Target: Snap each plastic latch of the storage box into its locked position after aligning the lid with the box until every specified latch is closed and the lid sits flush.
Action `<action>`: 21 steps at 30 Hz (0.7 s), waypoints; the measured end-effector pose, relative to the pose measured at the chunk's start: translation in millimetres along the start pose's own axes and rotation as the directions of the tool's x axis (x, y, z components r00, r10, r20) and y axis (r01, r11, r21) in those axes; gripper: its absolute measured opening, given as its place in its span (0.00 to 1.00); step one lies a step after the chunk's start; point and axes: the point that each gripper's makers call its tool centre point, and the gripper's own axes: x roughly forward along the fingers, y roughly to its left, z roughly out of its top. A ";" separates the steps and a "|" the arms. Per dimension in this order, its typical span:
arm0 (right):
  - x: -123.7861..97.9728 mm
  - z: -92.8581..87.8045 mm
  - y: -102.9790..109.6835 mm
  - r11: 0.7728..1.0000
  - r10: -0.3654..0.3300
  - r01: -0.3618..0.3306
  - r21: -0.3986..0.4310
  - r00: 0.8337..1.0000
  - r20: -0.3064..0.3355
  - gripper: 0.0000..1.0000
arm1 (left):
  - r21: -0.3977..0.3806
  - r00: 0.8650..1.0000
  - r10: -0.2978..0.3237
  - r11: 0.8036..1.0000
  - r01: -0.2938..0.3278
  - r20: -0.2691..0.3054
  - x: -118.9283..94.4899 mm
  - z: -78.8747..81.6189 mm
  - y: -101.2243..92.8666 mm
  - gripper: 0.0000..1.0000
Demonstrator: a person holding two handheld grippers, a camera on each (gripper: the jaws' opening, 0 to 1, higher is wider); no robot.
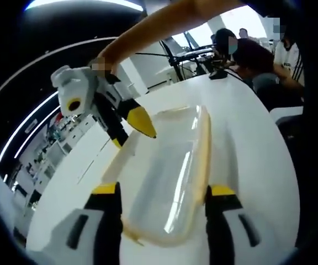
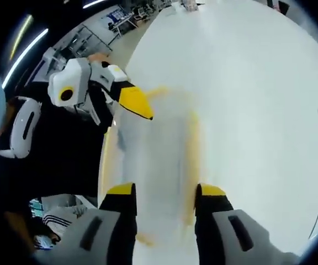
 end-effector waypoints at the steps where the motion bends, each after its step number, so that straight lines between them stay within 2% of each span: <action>1: 0.1 0.6 -0.8 1.000 0.001 -0.001 0.003 1.000 0.002 0.38 | 0.001 1.000 0.000 1.000 0.000 -0.001 0.0 0.0 0.3 0.59; 7: 3.4 0.2 7.2 1.000 0.004 -0.004 -0.002 1.000 0.018 0.44 | 0.009 1.000 -0.001 1.000 0.001 0.012 -0.1 0.1 1.8 0.59; 9: 0.1 2.6 1.9 1.000 0.007 -0.005 -0.025 0.998 0.061 0.46 | 0.017 1.000 -0.001 1.000 0.001 0.024 -0.2 0.1 2.3 0.60; 10: -0.5 5.0 1.2 0.999 0.017 -0.012 -0.044 0.993 0.117 0.47 | 0.016 1.000 0.000 1.000 -0.001 0.028 -0.2 0.2 2.7 0.60; 14: 0.9 4.9 8.3 0.997 0.000 0.020 -0.072 0.963 0.271 0.49 | 0.013 0.999 -0.001 1.000 0.000 0.035 0.2 1.6 4.2 0.60; 16: 0.9 2.4 12.5 0.993 -0.005 0.041 -0.113 0.951 0.308 0.53 | 0.005 0.999 -0.002 1.000 0.002 0.038 0.2 2.5 4.5 0.60; 17: 1.4 -1.2 14.4 0.989 -0.011 0.057 -0.138 0.949 0.316 0.57 | -0.001 0.999 -0.003 1.000 0.003 0.040 0.1 3.0 4.5 0.61; 19: 3.6 -9.0 18.7 0.982 -0.026 0.085 -0.170 0.946 0.323 0.71 | -0.031 0.999 -0.004 1.000 0.006 0.053 -0.5 4.4 4.8 0.61; 21: 4.0 -13.0 20.8 0.977 -0.045 0.115 -0.181 0.935 0.351 0.80 | -0.079 0.997 -0.004 0.997 0.011 0.082 -1.7 7.0 5.1 0.62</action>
